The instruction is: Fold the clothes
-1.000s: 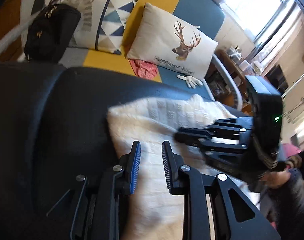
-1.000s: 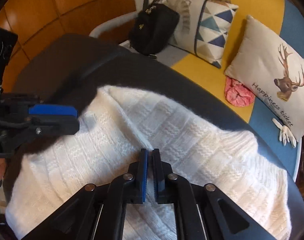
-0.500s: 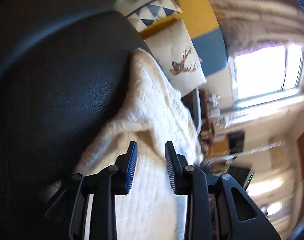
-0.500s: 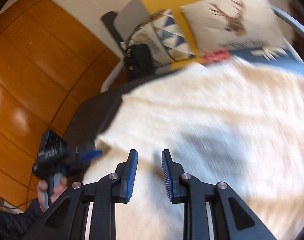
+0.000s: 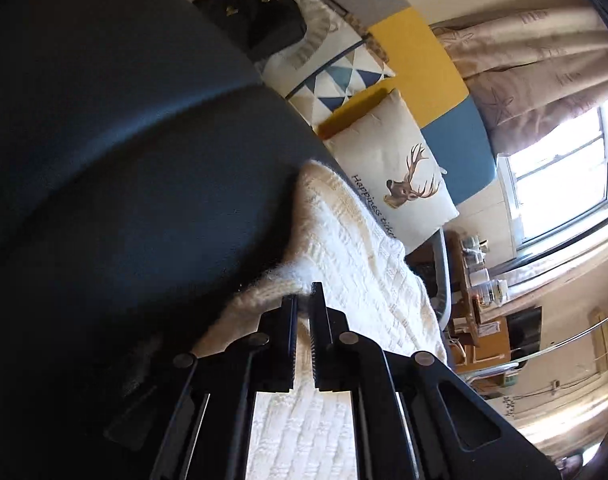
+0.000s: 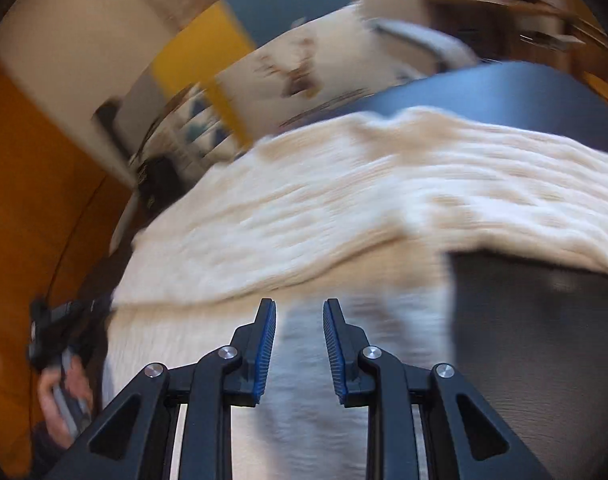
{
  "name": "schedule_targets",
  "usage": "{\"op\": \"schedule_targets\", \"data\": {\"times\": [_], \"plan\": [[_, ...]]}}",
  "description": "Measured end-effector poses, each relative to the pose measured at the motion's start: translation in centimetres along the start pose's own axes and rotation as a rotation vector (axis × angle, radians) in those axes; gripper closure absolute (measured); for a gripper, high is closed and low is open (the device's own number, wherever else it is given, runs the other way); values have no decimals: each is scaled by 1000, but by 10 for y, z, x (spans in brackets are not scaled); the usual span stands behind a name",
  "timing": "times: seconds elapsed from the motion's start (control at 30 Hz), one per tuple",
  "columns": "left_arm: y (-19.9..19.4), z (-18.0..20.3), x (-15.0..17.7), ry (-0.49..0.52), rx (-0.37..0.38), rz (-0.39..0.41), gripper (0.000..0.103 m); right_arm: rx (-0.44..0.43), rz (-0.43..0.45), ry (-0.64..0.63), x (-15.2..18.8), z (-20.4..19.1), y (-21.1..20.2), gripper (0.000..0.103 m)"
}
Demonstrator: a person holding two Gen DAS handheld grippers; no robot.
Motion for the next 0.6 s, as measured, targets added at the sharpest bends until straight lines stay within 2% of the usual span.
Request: {"op": "schedule_targets", "data": {"times": [0.03, 0.13, 0.2, 0.3, 0.4, 0.47, 0.53, 0.6], "plan": [[2, -4, 2, -10, -2, -6, 98, 23, 28, 49, -7, 14, -5, 79], [8, -19, 4, -59, -1, -38, 98, -28, 50, 209, -21, 45, -8, 79], [8, -23, 5, -80, 7, -49, 98, -65, 31, 234, -23, 48, -4, 79], [8, -17, 4, -59, 3, -56, 98, -164, 3, 296, -17, 40, 11, 78], [9, -16, 5, -46, -5, -66, 97, -155, 18, 334, -16, 37, 28, 76], [8, -17, 7, -36, -11, -67, 97, -113, 23, 375, -15, 42, 43, 76], [6, -16, 8, -9, -23, -61, 97, -74, 56, 343, -18, 38, 48, 89], [5, -14, 8, 13, -33, -53, 97, -31, 100, 232, -30, 20, 40, 96]]}}
Point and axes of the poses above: each gripper's, at about its wrist camera, not at the fingertips, and y roughly the way its jaws point, z to its right, x to its underside, the point moved 5 cm from there along y, roughly the way its jaws point, and after that the axes turned 5 degrees about z, right-handed, at the moved point
